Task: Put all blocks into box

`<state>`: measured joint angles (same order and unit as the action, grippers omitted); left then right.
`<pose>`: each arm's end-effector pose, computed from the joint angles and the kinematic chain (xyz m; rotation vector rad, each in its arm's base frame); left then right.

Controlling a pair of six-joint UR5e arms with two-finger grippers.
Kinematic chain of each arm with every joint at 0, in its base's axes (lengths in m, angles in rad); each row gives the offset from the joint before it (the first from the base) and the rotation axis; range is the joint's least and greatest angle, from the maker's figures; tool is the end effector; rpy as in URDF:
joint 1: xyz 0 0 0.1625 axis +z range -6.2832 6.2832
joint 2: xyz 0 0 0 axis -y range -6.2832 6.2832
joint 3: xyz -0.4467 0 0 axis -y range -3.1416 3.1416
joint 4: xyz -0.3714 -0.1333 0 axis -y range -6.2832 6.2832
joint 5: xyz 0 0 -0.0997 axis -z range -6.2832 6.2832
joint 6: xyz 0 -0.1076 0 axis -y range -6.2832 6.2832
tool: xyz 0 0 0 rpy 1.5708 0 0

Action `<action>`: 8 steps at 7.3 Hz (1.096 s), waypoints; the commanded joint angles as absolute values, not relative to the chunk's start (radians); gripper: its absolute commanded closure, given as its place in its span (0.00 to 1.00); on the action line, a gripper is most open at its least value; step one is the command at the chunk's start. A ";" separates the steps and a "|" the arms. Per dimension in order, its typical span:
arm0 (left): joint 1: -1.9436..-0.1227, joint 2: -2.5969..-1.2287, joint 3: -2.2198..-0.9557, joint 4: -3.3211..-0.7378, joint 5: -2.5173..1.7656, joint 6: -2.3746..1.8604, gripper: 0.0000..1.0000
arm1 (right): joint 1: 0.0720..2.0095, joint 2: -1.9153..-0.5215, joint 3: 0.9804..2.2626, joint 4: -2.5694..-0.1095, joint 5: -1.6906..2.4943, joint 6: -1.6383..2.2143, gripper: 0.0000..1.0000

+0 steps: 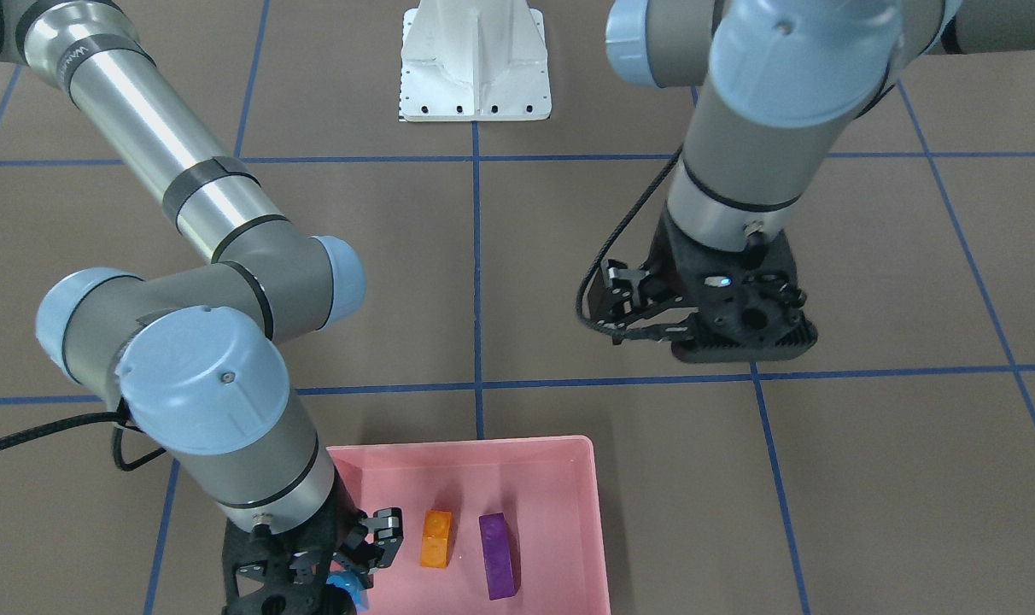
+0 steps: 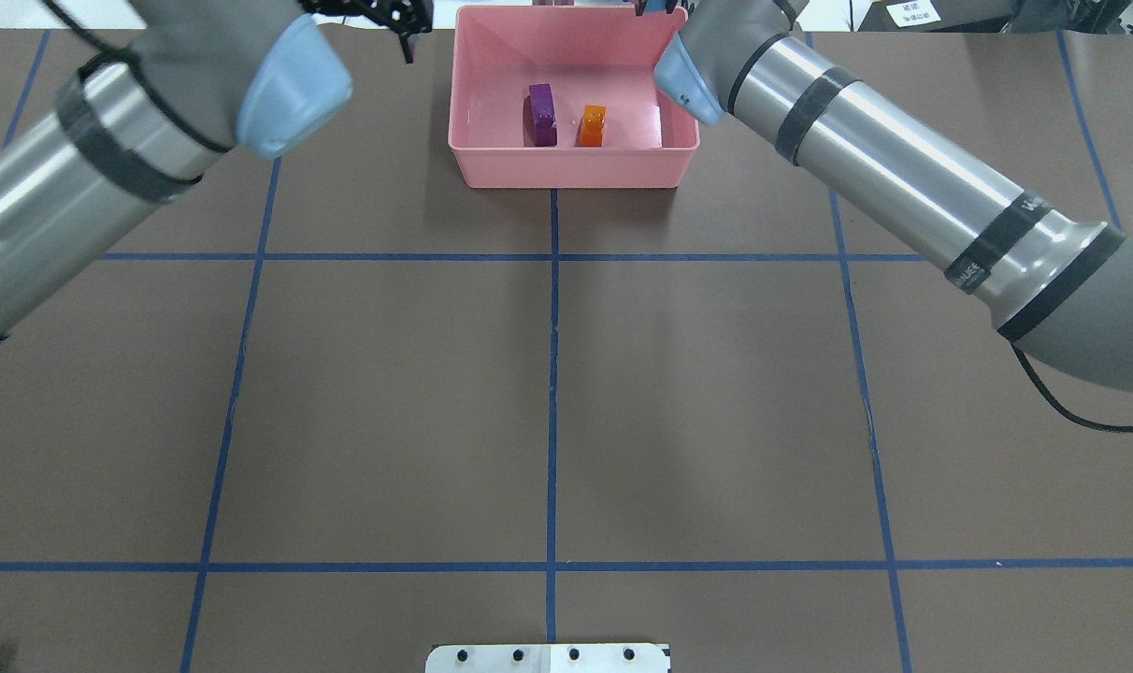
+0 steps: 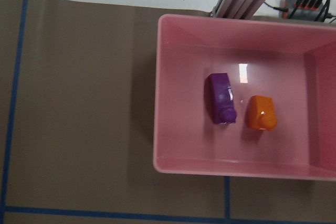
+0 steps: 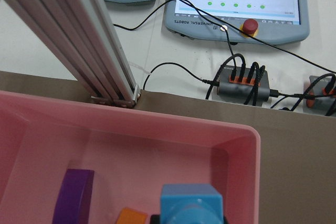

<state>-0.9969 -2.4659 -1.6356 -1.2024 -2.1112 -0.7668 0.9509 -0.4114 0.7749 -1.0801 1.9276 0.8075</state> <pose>0.3123 -0.6266 0.1587 0.1261 0.7685 -0.0233 -0.4438 -0.7866 0.2001 0.4191 -0.8053 0.0222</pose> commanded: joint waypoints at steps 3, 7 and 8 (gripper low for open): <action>-1.020 -1.950 -2.148 -0.974 -2.109 -0.566 0.00 | 0.874 -0.410 0.744 -0.983 1.807 0.844 0.95; -1.020 -1.422 -2.349 -1.230 -2.114 -0.670 0.00 | 0.876 -0.410 0.744 -0.985 1.805 0.868 0.01; -1.016 -1.238 -2.312 -1.526 -2.109 -0.777 0.00 | 0.880 -0.407 0.745 -0.985 1.809 0.876 0.01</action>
<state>-1.0191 -1.4536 -2.3331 -1.2234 -2.1134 -0.6647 0.8767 -0.4092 0.7442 -0.9847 1.8064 0.8639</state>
